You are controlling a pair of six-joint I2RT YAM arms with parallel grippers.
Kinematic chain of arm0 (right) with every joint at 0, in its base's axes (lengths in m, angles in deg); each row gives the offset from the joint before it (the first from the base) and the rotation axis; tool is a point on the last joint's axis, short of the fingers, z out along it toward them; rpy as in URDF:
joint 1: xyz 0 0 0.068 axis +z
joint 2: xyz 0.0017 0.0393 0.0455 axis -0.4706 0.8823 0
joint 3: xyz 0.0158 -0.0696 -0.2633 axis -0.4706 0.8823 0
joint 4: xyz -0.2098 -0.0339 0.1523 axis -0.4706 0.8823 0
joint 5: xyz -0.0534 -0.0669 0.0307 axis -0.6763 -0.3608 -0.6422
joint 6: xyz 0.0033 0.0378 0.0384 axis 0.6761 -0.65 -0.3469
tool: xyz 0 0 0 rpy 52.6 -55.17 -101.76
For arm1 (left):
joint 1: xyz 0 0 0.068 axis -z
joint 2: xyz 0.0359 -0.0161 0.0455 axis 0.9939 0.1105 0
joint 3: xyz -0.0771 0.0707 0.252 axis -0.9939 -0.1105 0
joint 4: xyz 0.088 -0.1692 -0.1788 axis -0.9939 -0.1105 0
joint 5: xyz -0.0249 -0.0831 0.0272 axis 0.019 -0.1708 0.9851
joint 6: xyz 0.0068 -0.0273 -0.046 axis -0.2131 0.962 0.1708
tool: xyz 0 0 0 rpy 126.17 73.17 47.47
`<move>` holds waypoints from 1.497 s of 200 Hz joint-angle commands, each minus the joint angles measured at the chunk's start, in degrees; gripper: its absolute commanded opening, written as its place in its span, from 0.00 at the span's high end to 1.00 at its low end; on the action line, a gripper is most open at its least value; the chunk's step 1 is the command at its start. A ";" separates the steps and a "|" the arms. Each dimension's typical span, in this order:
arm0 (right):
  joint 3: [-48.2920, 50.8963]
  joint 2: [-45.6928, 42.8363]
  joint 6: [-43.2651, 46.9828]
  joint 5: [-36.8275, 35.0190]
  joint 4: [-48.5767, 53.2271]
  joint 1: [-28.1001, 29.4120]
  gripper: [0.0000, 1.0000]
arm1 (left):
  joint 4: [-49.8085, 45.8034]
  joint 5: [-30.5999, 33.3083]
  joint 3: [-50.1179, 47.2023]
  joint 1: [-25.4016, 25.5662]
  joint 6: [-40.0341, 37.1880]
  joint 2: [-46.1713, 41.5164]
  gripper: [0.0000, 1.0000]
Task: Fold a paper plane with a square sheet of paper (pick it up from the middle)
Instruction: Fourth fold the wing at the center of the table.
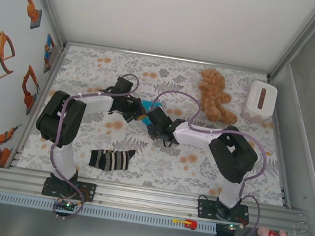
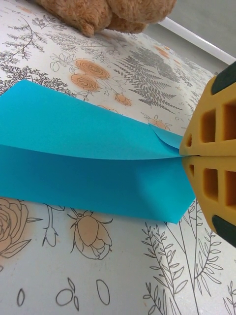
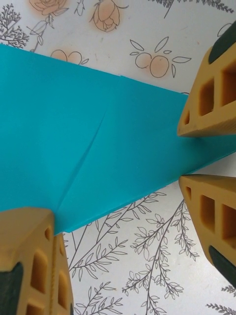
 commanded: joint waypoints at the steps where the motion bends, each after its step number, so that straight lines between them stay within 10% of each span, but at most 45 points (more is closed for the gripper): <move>1: -1.86 0.92 2.16 -2.50 1.07 0.52 0.72 | -2.28 -1.24 2.11 -0.25 0.05 -0.59 0.96; 97: -2.35 1.87 3.44 -4.77 1.29 0.85 0.68 | -3.35 -1.87 3.02 -0.28 1.03 -1.25 0.96; 226: -1.00 1.48 5.13 -7.13 0.68 1.10 0.85 | -5.26 -2.30 4.19 -0.60 -0.34 -1.13 0.91; 299: 1.22 -0.63 5.39 0.36 -2.49 1.14 1.00 | -1.85 -0.99 2.01 -7.09 -1.03 -5.53 0.59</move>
